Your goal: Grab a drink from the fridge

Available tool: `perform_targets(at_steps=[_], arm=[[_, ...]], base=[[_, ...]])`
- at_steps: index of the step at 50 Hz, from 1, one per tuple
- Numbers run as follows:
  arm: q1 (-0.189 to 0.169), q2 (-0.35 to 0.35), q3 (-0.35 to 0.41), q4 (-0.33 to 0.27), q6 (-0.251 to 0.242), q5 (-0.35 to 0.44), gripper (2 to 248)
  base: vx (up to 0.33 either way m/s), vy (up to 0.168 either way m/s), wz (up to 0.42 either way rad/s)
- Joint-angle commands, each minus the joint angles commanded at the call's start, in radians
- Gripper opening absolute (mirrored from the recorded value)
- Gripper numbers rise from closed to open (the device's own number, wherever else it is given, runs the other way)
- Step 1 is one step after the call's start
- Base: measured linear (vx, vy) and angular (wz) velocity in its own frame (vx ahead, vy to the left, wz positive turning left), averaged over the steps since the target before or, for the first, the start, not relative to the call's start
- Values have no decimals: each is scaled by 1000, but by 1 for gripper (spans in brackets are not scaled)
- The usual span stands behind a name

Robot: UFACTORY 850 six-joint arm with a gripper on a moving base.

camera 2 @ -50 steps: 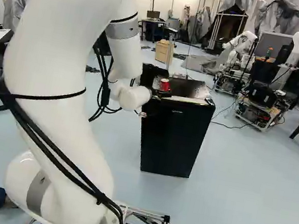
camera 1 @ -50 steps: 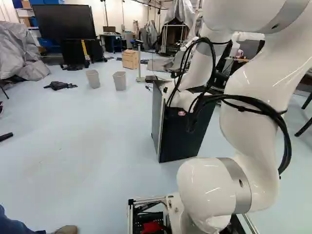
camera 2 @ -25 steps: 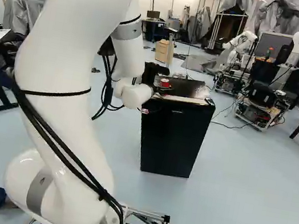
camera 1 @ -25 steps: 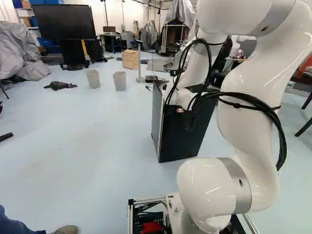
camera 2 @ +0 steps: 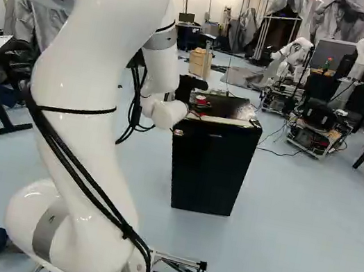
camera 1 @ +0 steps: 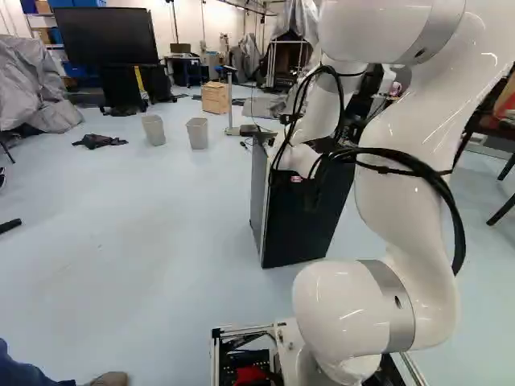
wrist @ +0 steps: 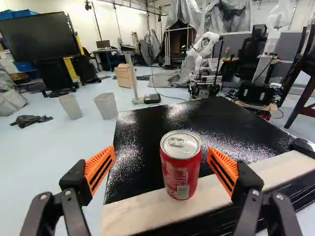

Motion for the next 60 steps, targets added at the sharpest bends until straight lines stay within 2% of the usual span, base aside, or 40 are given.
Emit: perform_targets(at_steps=[30, 35, 47, 60], arm=[[-33, -17, -21, 0, -2, 0, 247], [-34, -17, -21, 0, -32, 0, 247], [-34, -17, -21, 0, -143, 0, 247], [-34, -17, -21, 0, -167, 0, 242]], base=[[0, 0, 0], [0, 0, 0], [0, 0, 0], [0, 0, 0]])
